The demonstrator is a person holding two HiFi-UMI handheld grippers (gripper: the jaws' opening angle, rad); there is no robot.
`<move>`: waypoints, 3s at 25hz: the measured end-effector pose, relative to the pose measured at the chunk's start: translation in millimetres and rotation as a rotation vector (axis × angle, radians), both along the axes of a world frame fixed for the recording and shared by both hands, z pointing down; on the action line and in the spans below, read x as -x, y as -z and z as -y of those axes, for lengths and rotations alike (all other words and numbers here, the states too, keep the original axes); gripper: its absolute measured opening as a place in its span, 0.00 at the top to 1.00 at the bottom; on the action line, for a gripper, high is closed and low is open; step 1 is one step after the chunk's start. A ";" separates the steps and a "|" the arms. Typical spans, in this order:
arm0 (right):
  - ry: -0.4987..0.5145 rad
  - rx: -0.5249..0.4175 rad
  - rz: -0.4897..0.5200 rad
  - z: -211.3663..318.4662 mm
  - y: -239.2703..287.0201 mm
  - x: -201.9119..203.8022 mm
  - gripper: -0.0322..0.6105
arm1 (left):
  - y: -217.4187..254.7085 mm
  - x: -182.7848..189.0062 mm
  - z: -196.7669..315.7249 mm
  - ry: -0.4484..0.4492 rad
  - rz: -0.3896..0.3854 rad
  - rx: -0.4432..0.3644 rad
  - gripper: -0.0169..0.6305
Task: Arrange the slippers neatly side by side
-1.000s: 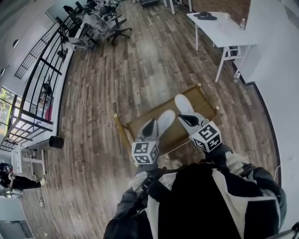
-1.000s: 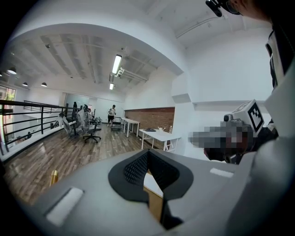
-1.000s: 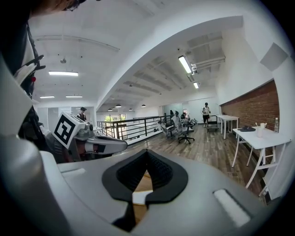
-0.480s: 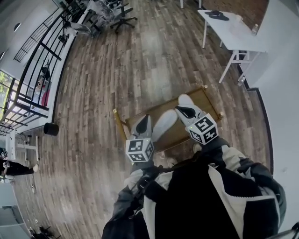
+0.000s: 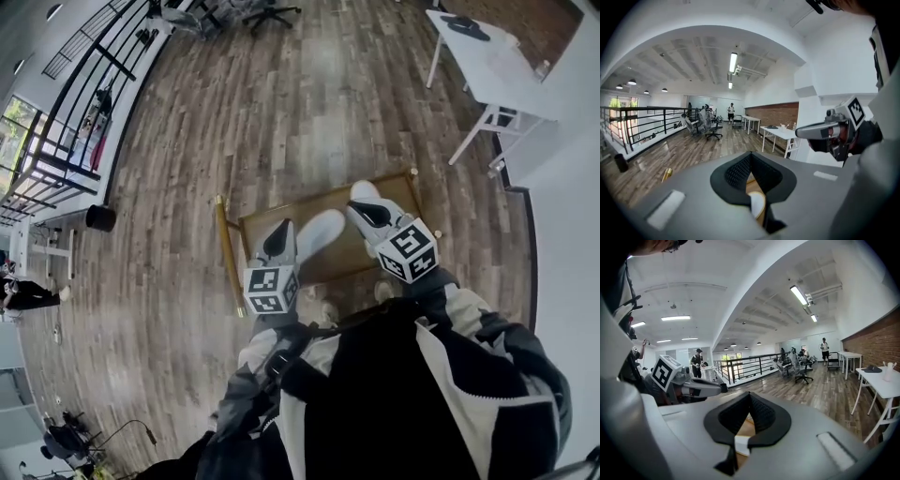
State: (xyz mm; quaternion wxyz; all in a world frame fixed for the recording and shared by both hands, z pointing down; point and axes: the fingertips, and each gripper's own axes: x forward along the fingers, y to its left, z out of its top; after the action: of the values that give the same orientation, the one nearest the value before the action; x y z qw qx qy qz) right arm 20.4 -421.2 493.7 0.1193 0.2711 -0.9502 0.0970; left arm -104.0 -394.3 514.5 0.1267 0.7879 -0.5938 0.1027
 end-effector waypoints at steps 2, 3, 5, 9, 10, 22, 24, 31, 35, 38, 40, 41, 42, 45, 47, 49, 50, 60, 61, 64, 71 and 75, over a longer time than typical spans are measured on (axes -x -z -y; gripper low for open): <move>0.017 -0.004 -0.012 -0.2 -0.1 -5.4 0.95 | -14.6 -4.5 2.3 -0.015 0.057 0.019 0.96; 0.023 -0.009 -0.019 0.1 0.2 -8.5 0.95 | -21.7 -7.4 3.6 -0.030 0.068 0.031 0.96; 0.028 -0.022 -0.035 1.5 0.6 -16.4 0.95 | -35.7 -13.0 6.7 -0.059 0.068 0.056 0.96; 0.008 -0.026 -0.055 8.5 1.3 -38.3 0.95 | -70.3 -21.1 17.0 -0.106 0.141 0.132 0.93; 0.002 -0.025 -0.059 10.2 1.5 -43.1 0.95 | -81.2 -22.6 19.3 -0.122 0.171 0.159 0.91; -0.091 -0.006 -0.101 12.3 -12.2 -91.0 0.95 | -226.6 -38.2 15.7 -0.335 0.452 0.506 0.68; -0.108 0.001 -0.106 10.2 -15.1 -95.8 0.95 | -239.7 -36.3 15.2 -0.358 0.477 0.535 0.65; -0.165 0.020 -0.127 5.6 -16.8 -117.0 0.95 | -271.1 -33.6 12.9 -0.428 0.545 0.607 0.61; -0.187 0.026 -0.136 4.2 -20.3 -126.8 0.95 | -280.8 -35.3 12.4 -0.437 0.530 0.632 0.60; -0.197 0.032 -0.143 4.6 -21.9 -131.0 0.95 | -293.3 -35.3 9.6 -0.447 0.529 0.669 0.60; -0.202 0.031 -0.151 4.0 -23.1 -132.9 0.95 | -299.0 -35.2 7.2 -0.458 0.533 0.684 0.59; -0.203 0.032 -0.154 3.0 -24.4 -133.6 0.95 | -300.4 -35.5 6.5 -0.462 0.534 0.685 0.59; -0.204 0.033 -0.157 1.8 -26.1 -134.2 0.95 | -301.3 -35.8 5.9 -0.463 0.534 0.685 0.59; -0.199 0.030 -0.151 -1.3 -27.5 -135.5 0.95 | -301.6 -38.2 4.4 -0.458 0.533 0.684 0.59; -0.192 0.027 -0.146 -2.3 -25.7 -136.6 0.95 | -299.6 -39.8 5.0 -0.446 0.541 0.674 0.60; -0.190 0.030 -0.145 -2.3 -25.0 -137.1 0.95 | -298.0 -39.6 7.3 -0.427 0.534 0.666 0.66; -0.189 0.033 -0.145 -2.1 -24.8 -136.9 0.95 | -298.2 -39.5 7.7 -0.422 0.521 0.670 0.67; -0.198 0.041 -0.147 -5.0 -23.8 -142.0 0.95 | -297.0 -33.0 9.0 -0.390 0.520 0.689 0.93; -0.198 0.041 -0.144 -5.3 -23.8 -142.2 0.95 | -295.9 -33.1 9.2 -0.387 0.521 0.686 0.93; -0.192 0.040 -0.136 -5.6 -23.9 -142.3 0.95 | -290.7 -31.9 10.1 -0.362 0.513 0.680 0.93; -0.150 0.035 -0.116 -6.1 -23.1 -129.6 0.95 | -267.2 -24.3 14.6 -0.270 0.460 0.649 0.93; -0.115 0.038 -0.106 -7.6 -25.1 -122.8 0.95 | -246.7 -20.7 15.9 -0.196 0.410 0.611 0.93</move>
State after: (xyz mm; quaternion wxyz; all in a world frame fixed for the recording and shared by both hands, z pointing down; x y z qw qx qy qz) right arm 143.2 -413.5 518.8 0.1686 0.3279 -0.9233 0.1071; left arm -83.3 -410.2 761.2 0.2237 0.7299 -0.4709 0.4421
